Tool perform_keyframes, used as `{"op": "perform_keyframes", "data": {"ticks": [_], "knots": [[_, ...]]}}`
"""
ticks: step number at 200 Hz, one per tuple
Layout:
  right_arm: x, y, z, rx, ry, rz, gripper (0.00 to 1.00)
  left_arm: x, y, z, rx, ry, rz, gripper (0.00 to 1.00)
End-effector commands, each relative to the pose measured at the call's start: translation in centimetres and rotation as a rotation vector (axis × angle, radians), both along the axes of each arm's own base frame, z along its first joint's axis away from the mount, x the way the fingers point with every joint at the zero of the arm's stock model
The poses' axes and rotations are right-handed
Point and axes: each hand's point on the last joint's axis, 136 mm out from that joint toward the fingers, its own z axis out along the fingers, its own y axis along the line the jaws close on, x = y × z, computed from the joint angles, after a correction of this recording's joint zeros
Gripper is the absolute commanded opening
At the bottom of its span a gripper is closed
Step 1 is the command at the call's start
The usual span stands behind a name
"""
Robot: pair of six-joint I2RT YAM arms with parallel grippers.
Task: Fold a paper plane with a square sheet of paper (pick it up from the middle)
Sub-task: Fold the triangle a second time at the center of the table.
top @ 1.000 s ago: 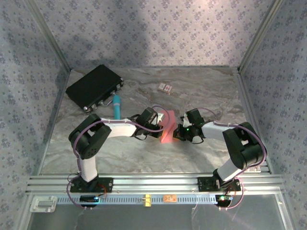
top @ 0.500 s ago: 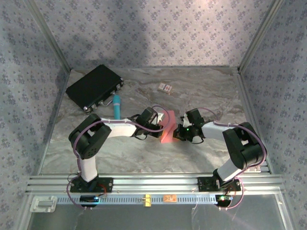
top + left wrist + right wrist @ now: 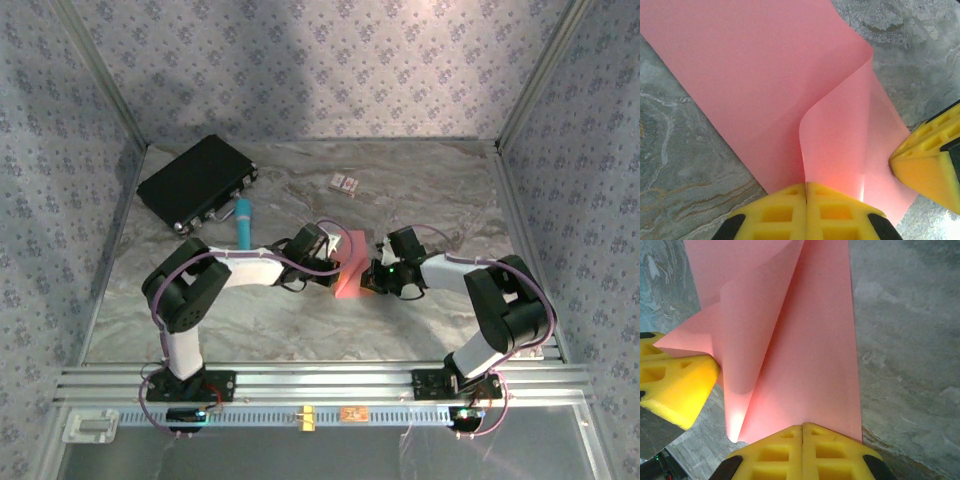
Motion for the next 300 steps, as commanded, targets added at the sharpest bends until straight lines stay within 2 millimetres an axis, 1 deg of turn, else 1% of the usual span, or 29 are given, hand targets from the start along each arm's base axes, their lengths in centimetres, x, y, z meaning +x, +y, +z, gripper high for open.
{"op": "perform_keyframes", "data": {"ticks": [1,107,139,207,227,260,275,300], "knots": [[-1.4,-1.2,-1.3,-0.058,0.058,0.002,0.04,0.7,-0.2,1.4,-0.024,-0.035,0.008,0.01],[-1.5,-1.2,-1.4,-0.057,0.062,0.004,0.04,0.9,-0.4,1.2,-0.017,-0.037,-0.004,0.00],[-1.5,-1.2,-1.4,-0.057,0.063,0.003,0.04,0.9,-0.8,1.4,-0.029,-0.036,-0.016,0.00],[-1.5,-1.2,-1.4,-0.058,0.065,0.002,0.04,1.1,-0.8,1.9,-0.026,-0.047,-0.021,0.00],[-1.5,-1.2,-1.4,-0.057,0.065,0.002,0.04,1.1,-0.8,1.7,-0.022,-0.047,-0.020,0.00],[-1.6,-1.3,-1.4,-0.059,0.068,0.003,0.03,1.1,-1.2,2.4,-0.039,-0.042,-0.026,0.00],[-1.6,-1.2,-1.3,-0.057,0.064,0.003,0.03,1.1,-1.0,2.3,-0.030,-0.042,-0.021,0.00],[-1.6,-1.3,-1.3,-0.057,0.064,0.002,0.04,1.1,-0.8,1.4,-0.005,-0.029,-0.021,0.00]]}}
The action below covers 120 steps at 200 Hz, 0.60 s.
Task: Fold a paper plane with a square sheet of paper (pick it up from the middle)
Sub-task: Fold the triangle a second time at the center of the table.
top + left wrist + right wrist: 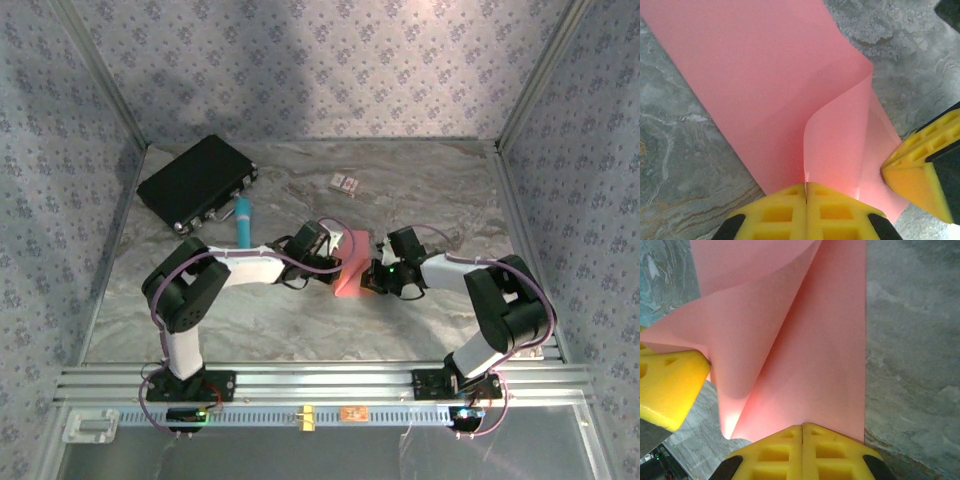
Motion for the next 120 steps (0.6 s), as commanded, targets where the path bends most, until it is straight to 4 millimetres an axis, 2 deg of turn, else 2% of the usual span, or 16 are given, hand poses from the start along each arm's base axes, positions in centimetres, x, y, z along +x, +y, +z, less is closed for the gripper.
{"op": "perform_keyframes", "data": {"ticks": [1,120], "knots": [[-1.50,-1.21,-1.31,-0.058,0.061,0.003,0.04,0.54,-0.27,0.45,0.003,-0.009,-0.013,0.00],[-1.52,-1.20,-1.29,-0.056,0.061,0.003,0.04,0.82,-0.41,0.00,0.015,-0.010,-0.009,0.00]]}}
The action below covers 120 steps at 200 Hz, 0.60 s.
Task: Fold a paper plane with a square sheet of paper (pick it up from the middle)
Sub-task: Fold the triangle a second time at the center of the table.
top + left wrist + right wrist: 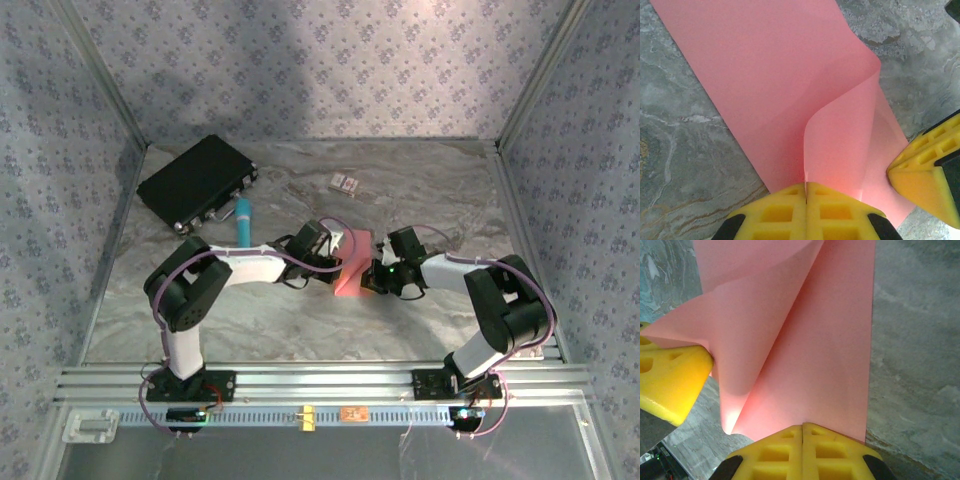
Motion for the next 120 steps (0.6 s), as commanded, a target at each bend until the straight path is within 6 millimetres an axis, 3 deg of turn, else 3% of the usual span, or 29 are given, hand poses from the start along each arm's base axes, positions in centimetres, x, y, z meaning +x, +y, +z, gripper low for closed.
{"op": "perform_keyframes", "data": {"ticks": [1,120], "knots": [[-1.5,-1.2,-1.3,-0.057,0.061,0.003,0.04,0.7,-0.4,0.4,-0.002,-0.017,-0.014,0.00],[-1.5,-1.3,-1.2,-0.056,0.064,0.000,0.04,0.6,0.0,-1.3,0.044,0.012,-0.010,0.00]]}}
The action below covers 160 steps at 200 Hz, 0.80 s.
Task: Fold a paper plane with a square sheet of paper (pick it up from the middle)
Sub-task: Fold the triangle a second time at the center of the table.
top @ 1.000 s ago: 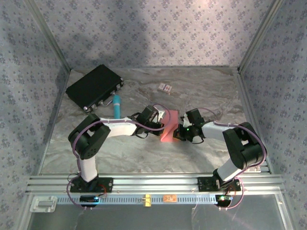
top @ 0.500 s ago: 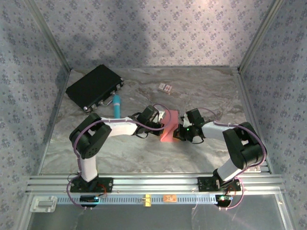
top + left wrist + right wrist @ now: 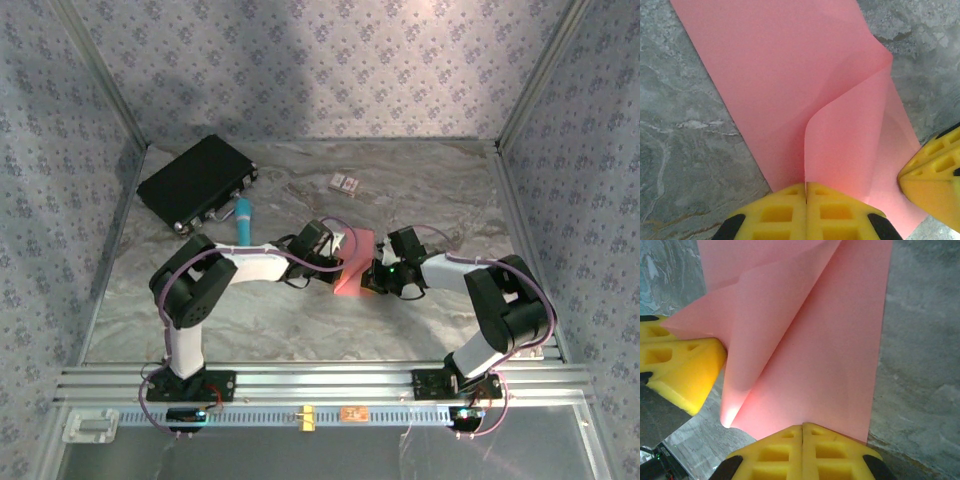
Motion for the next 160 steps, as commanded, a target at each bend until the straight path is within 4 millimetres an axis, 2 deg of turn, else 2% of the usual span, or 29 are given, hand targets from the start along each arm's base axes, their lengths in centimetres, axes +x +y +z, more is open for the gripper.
{"op": "perform_keyframes", "data": {"ticks": [1,44,87,125,160], "knots": [[-1.5,-1.2,-1.1,-0.054,0.060,0.004,0.04,0.4,0.3,-0.4,0.026,0.000,-0.003,0.00],[-1.3,-1.1,-0.8,-0.044,0.052,0.001,0.06,0.0,0.4,-1.1,0.038,0.028,-0.008,0.00],[0.3,-1.3,1.9,-0.002,-0.049,-0.030,0.11,-0.8,0.5,-1.5,0.028,0.075,0.009,0.00],[1.2,-0.9,3.6,0.070,-0.087,-0.060,0.11,-1.6,0.0,-1.4,0.022,0.099,0.008,0.00],[1.4,-0.6,3.8,0.095,-0.090,-0.069,0.09,-2.3,-0.3,-1.7,0.031,0.121,0.031,0.00]]}}
